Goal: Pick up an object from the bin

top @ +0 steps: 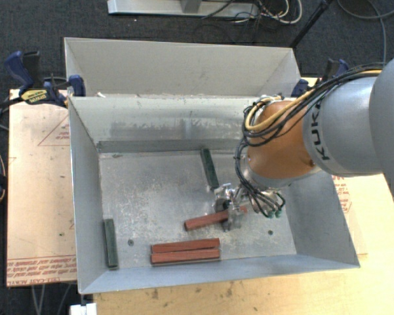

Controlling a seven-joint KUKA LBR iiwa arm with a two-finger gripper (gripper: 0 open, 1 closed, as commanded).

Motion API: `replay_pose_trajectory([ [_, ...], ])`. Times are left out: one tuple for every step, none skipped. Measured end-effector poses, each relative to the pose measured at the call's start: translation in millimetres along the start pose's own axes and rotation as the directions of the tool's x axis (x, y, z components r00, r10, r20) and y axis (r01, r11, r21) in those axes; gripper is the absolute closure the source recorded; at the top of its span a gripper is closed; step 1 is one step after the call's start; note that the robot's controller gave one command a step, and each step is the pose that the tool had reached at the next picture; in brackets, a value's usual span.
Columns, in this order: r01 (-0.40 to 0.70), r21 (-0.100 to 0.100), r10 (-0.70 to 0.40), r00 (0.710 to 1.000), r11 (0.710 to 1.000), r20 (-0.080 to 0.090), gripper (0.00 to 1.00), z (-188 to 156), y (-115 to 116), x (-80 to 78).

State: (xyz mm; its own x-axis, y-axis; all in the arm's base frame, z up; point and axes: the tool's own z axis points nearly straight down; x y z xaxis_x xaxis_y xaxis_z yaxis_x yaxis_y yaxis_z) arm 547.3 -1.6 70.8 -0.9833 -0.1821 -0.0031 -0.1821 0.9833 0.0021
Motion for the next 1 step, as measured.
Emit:
replay_pose_trajectory([
  [0.012, 0.002, -0.012, 1.0, 1.0, 0.003, 1.0, -157.1, 15.3, -13.4],
])
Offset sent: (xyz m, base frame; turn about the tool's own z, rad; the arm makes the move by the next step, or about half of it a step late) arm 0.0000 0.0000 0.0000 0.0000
